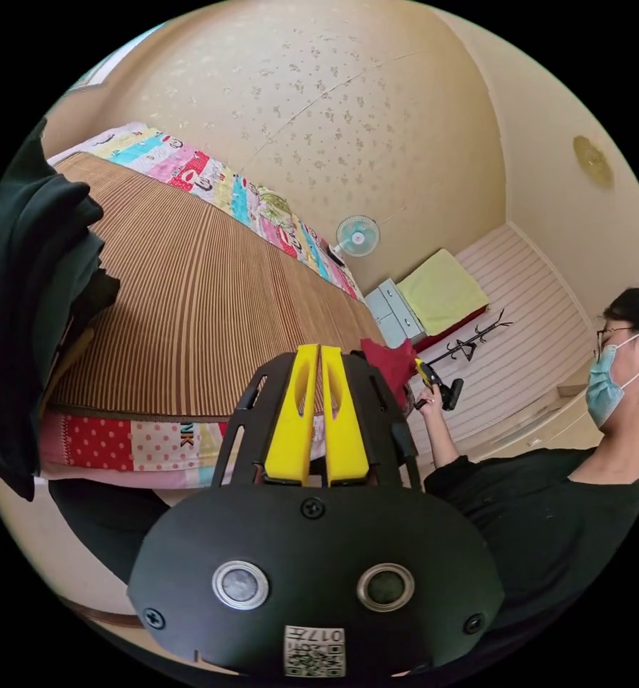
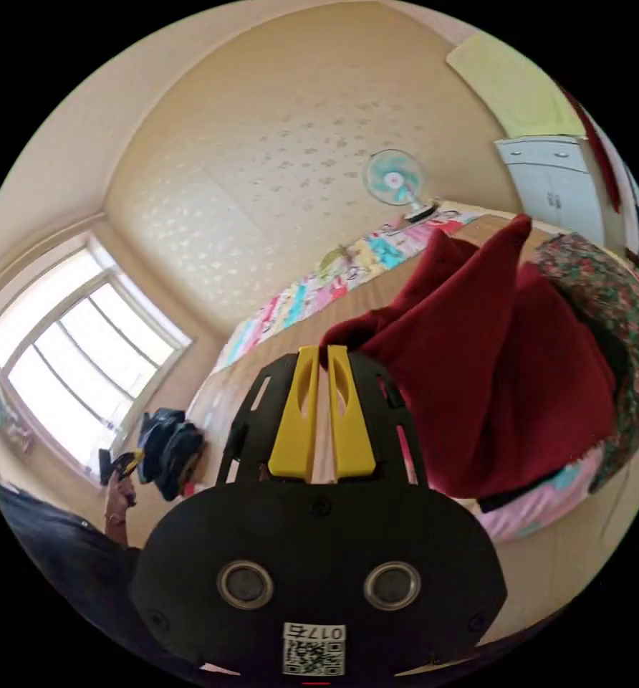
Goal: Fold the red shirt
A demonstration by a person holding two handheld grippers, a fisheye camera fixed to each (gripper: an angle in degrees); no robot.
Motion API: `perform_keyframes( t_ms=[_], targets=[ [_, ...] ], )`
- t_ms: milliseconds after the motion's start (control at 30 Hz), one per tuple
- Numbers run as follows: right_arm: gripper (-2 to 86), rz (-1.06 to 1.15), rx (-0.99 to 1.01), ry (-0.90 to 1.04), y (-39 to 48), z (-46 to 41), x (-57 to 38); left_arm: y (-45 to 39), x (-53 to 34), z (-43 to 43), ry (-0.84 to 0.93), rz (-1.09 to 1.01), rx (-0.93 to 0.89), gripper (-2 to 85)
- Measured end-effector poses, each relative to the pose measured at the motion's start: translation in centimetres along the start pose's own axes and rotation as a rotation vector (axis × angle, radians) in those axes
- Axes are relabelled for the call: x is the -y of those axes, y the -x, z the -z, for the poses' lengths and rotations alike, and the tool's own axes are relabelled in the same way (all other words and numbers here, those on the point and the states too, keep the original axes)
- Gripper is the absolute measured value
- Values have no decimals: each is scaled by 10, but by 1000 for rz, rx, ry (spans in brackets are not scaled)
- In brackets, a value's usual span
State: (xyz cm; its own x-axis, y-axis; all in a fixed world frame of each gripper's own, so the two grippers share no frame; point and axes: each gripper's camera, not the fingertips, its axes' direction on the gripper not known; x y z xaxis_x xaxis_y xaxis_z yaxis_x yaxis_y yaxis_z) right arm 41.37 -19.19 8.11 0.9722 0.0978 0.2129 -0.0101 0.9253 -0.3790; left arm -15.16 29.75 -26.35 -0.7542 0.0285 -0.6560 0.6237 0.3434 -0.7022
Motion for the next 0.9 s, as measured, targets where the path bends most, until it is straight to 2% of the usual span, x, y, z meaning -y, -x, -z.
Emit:
perform_keyframes(
  t_ms=[67,200,267,300,367,433,467,533,600,667,700,767,833,900],
  targets=[
    [27,83,119,44,49,-9,-18,7,1,2,27,15,43,-10],
    [27,107,280,136,86,-36,-70,24,5,11,45,28,42,-9],
    [27,66,416,298,96,-78,-126,40,6,21,23,37,-5,-8],
    [27,32,451,321,98,-88,-143,44,7,22,19,43,-12,-7],
    [27,-147,549,464,104,-136,-224,62,6,25,13,76,-56,0],
    [27,-236,614,607,116,-166,-283,75,4,24,18,104,-93,20],
    [27,-264,711,672,130,-177,-315,84,4,22,34,122,-109,35],
    [26,-262,847,755,157,-186,-350,96,6,19,70,146,-121,47],
    [25,-183,891,904,188,-198,-371,107,8,18,93,159,-125,50],
    [21,60,770,1161,237,-215,-389,119,12,21,101,164,-136,51],
    [19,128,713,1214,248,-218,-392,121,13,22,102,166,-139,51],
    [18,451,387,1408,283,-229,-404,133,16,27,95,181,-152,51],
    [22,637,155,1343,292,-227,-394,140,19,31,86,188,-166,51],
    [34,651,-66,1193,281,-230,-367,147,22,35,86,192,-168,51]
  ],
)
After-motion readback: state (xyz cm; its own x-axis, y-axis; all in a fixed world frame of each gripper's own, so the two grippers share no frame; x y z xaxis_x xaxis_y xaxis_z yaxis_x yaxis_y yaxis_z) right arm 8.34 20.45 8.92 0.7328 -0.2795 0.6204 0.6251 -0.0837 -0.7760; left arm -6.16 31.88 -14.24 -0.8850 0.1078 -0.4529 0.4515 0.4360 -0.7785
